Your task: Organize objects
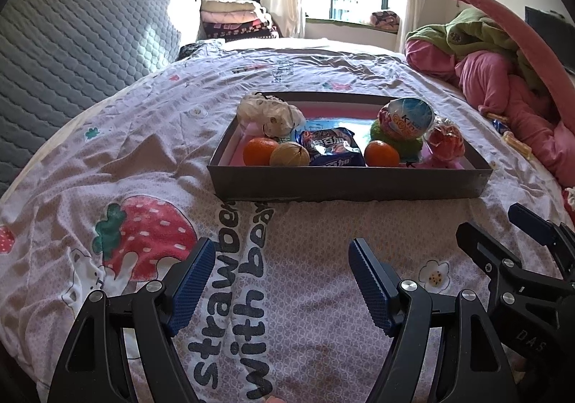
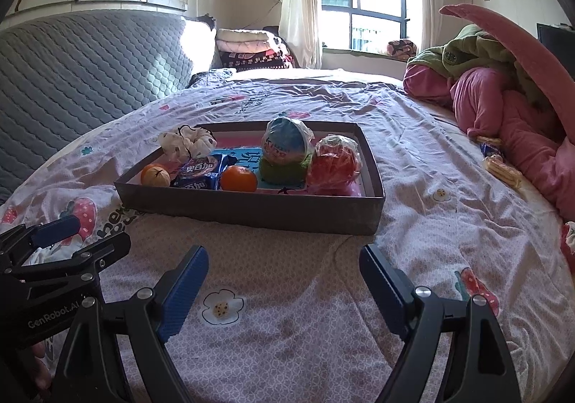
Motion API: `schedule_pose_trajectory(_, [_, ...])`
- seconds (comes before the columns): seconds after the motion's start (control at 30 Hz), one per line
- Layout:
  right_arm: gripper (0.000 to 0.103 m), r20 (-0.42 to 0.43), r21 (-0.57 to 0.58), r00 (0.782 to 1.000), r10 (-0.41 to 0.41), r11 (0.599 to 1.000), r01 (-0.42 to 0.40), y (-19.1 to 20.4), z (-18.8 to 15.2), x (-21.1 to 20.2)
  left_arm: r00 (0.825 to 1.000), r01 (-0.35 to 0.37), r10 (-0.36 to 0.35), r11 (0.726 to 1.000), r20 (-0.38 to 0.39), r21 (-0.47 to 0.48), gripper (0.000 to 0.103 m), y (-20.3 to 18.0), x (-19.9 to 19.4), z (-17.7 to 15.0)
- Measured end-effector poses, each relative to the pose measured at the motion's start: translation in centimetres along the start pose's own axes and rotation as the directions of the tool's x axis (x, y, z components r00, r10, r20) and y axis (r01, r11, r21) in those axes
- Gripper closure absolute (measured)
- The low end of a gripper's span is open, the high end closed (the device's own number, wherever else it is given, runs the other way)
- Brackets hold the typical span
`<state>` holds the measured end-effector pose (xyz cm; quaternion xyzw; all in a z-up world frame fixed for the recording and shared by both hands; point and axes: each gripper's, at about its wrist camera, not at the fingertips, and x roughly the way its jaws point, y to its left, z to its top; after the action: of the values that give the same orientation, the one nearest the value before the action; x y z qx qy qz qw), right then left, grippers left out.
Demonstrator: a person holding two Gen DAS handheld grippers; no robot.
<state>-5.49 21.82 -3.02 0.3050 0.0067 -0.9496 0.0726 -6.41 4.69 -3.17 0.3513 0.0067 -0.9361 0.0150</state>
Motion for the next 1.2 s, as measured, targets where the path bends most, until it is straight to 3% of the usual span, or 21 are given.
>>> schedule_pose_trajectory(1.2, [0.017, -0.048, -0.010, 0.999, -0.006, 1.000, 0.006, -0.4, -1.3, 1.0, 1.000, -0.012, 0.012, 1.000, -0.022, 0.021, 0.025, 0.7, 0.9, -1.3])
